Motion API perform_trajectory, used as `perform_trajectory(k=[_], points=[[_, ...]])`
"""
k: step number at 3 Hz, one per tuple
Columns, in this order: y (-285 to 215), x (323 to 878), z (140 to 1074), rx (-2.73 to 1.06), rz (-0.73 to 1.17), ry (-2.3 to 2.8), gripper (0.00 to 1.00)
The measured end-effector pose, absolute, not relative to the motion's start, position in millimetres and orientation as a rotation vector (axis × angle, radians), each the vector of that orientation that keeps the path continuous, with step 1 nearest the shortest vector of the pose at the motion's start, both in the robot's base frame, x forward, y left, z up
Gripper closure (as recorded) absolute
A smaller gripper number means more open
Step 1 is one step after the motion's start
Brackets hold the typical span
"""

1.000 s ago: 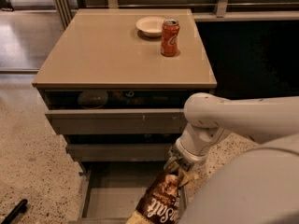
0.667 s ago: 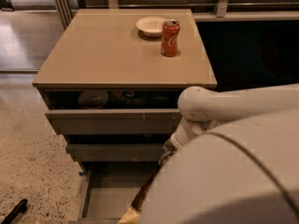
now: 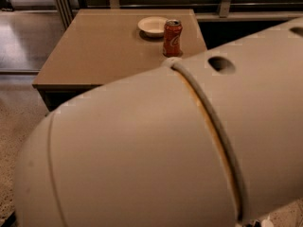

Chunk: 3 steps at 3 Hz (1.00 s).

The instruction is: Place brown chip bag into bottom drawer

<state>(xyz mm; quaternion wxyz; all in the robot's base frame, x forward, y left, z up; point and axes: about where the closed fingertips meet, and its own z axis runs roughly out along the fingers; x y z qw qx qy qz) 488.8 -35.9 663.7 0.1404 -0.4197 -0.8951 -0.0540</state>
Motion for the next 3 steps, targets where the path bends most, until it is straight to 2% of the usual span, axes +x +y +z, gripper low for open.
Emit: perform_trajectory(k=[3], points=[[-23.3,485.6,629.1,-1.13,-0.108,-2.562,1.0]])
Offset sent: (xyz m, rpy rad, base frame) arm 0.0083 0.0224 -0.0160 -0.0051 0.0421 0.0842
